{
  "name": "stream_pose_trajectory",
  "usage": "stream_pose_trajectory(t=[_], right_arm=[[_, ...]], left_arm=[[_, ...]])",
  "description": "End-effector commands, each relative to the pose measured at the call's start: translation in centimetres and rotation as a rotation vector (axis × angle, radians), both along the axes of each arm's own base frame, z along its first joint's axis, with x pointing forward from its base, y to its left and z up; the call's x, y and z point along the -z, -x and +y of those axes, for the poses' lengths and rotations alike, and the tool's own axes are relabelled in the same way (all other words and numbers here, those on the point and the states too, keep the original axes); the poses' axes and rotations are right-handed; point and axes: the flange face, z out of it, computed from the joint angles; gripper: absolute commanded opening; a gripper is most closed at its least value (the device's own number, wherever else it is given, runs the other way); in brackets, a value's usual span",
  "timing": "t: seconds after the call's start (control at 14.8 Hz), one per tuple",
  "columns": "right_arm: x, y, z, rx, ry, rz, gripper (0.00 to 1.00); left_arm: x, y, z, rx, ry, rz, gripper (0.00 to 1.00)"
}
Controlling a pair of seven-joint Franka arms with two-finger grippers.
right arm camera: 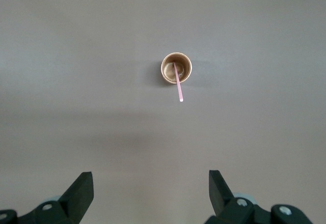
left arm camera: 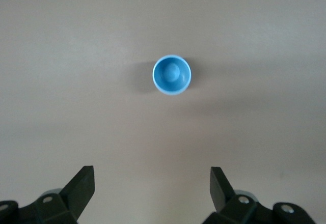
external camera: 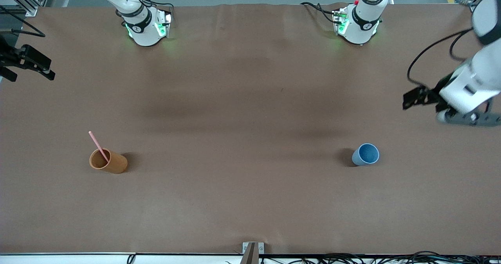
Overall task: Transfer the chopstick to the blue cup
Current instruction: 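Reach the left gripper to the blue cup while the right gripper reaches the stick, then grasp the blue cup with the left gripper while the right gripper grasps the stick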
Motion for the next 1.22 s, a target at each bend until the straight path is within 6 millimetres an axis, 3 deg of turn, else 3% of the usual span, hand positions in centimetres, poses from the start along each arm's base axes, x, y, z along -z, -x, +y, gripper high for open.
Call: stream_pose_trajectory(t=[0.0,0.27,0.47,0.68,0.81,0.88,1.02,1.08,1.15], right_arm=[[3.3,-2.3,-3.0,0.040,-0.022,0.017,1.00],[10.1,-3.7,-5.7,0.036,-0.077,-0.006,1.00],[16.2,-3.8,-7.3,0.073,-0.133,-0.029,0.97],[20.0,-3.3,-7.4,0.093,-0.142,-0.042,0.87],[22.1,-2.9,-7.5,0.085,-0.135,-0.051,0.72],[23.4,-2.6,-7.6,0.073,-0.129,-0.063,0.66],[25.9,-1.8,-7.3,0.077,-0.119,-0.085,0.58],[26.9,-1.6,-7.2,0.078,-0.114,-0.095,0.54],[27.7,-1.3,-7.2,0.081,-0.110,-0.109,0.53]], left_arm=[[7.4,-1.7,0.4,-0.002,0.008,0.001,1.00],[17.7,-3.1,1.0,-0.036,0.013,-0.036,1.00],[22.2,-4.0,1.0,-0.053,0.019,-0.048,1.00],[26.4,-4.7,0.3,-0.081,0.022,-0.074,1.00],[27.0,-4.7,0.3,-0.104,0.020,-0.069,0.96],[27.2,-4.7,0.3,-0.104,0.020,-0.067,0.84],[27.3,-4.6,0.3,-0.105,0.019,-0.065,0.27],[27.3,-4.6,0.2,-0.102,0.018,-0.066,0.08],[27.2,-4.7,0.0,-0.095,0.014,-0.068,0.02]])
